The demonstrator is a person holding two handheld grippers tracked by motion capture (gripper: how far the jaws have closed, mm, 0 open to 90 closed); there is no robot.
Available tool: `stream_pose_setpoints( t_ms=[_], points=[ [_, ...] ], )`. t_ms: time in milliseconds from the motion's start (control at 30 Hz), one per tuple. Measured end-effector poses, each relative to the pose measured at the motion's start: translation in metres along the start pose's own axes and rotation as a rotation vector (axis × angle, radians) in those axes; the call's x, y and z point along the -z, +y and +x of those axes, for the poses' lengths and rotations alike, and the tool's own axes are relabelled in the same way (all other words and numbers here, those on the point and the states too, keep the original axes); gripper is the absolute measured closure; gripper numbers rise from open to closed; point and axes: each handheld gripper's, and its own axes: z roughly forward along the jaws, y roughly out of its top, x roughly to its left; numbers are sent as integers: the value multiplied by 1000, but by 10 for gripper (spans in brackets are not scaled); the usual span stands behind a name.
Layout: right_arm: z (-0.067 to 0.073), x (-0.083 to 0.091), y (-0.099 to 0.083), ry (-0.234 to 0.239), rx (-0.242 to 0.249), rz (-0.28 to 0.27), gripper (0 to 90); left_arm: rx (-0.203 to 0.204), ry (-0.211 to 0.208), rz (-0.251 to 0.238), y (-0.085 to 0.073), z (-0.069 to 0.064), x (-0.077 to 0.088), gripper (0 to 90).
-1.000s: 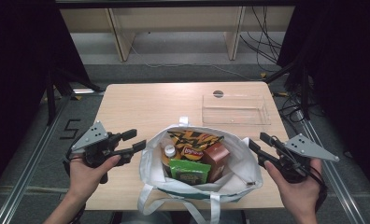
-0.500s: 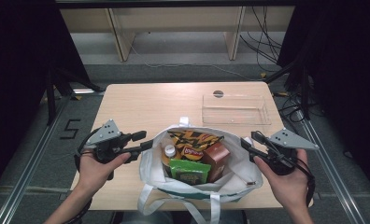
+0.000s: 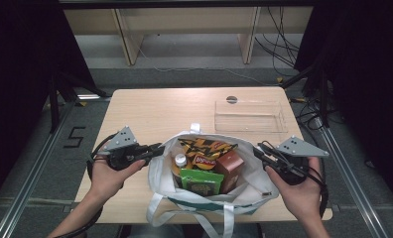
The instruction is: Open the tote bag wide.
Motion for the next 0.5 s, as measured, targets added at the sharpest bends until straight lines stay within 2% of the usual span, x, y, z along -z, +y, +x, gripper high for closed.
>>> stream_pose_setpoints(
  t_ms=[33, 133, 200, 233, 333, 400, 433, 500],
  points=[
    [2, 0, 2, 7, -19, 5, 787, 4, -2, -15, 0, 1, -1, 845],
    [3, 0, 3, 15, -24, 20, 793, 4, 21, -25, 1, 1, -2, 846],
    [2, -2, 5, 13, 2, 11, 794, 18, 23, -26, 1, 3, -3, 845],
    [1, -3, 6, -2, 11, 5, 794, 24, 26, -17, 1, 5, -4, 844],
    [2, -7, 8, 0, 2, 11, 794, 52, 29, -14, 1, 9, -9, 840],
    [2, -10, 9, -13, 12, 11, 794, 52, 35, -11, 1, 11, -11, 838],
    [4, -12, 10, -9, -7, 16, 794, 48, 39, -9, 1, 12, -13, 837],
    [4, -15, 11, -23, -3, 18, 796, 38, 46, 2, 1, 12, -15, 837]
  ],
)
